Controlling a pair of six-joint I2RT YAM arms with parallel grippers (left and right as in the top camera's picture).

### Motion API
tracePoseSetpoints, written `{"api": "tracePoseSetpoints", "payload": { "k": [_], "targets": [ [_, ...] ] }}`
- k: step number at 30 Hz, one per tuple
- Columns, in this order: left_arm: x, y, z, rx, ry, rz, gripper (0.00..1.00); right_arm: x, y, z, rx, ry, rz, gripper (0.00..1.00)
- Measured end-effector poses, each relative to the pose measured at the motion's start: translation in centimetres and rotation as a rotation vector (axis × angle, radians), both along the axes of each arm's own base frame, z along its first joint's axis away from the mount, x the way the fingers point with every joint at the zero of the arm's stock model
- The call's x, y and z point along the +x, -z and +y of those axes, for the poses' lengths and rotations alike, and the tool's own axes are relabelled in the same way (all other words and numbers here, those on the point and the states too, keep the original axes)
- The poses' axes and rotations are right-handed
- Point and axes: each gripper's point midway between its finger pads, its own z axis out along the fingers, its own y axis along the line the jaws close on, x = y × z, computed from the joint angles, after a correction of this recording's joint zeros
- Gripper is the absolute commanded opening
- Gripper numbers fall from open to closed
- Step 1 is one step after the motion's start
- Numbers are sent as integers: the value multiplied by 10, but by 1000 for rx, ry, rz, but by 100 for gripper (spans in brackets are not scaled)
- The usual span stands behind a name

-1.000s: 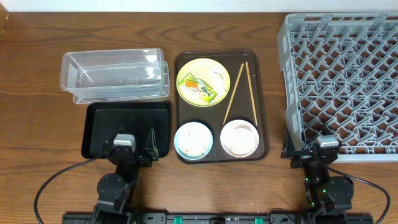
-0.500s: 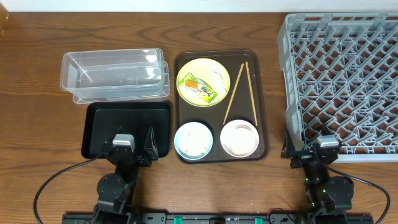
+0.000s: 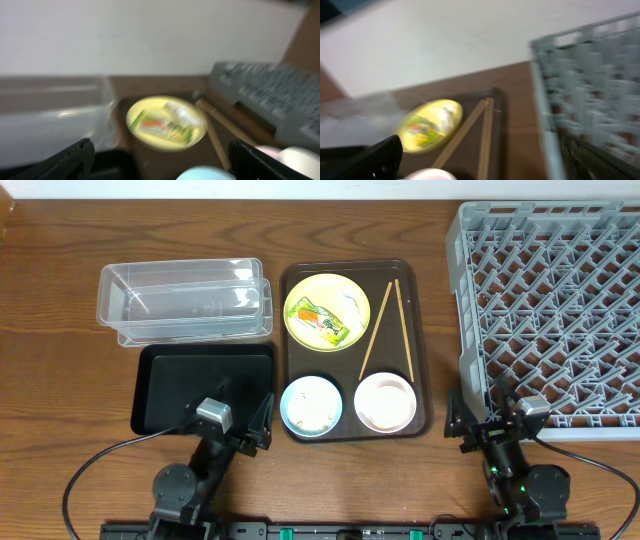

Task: Sort waste into correct bins and load items into the dishwasher rack
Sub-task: 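Reach the left gripper to the white cup in the pink bowl and grasp it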

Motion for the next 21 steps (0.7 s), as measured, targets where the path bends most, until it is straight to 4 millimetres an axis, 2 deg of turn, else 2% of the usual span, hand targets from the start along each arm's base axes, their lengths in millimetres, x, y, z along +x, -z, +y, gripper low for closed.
{"api": "tracePoseSetpoints", "payload": {
  "k": [4, 6, 8, 10, 13, 17, 21],
  "targets": [
    [-6, -30, -7, -52, 48, -70, 88, -7, -12, 18, 78, -112, -14, 99],
    [-12, -52, -7, -69, 59, -92, 88, -11, -24, 24, 94, -151, -25, 99],
    [-18, -80, -8, -75, 70, -98, 88, -17, -44, 28, 93, -175, -49, 99],
    [-23, -108, -7, -79, 75, -87, 88, -26, -75, 30, 83, -193, -81, 99],
    [-24, -133, -10, -72, 87, 16, 88, -41, -116, 31, 52, -208, -64, 99],
    [-14, -153, -22, -46, 140, 241, 88, -48, -132, 32, -1, -217, 106, 99],
    [-4, -159, -42, -44, 239, 451, 88, -48, -131, 33, -59, -233, 305, 99]
  ]
}}
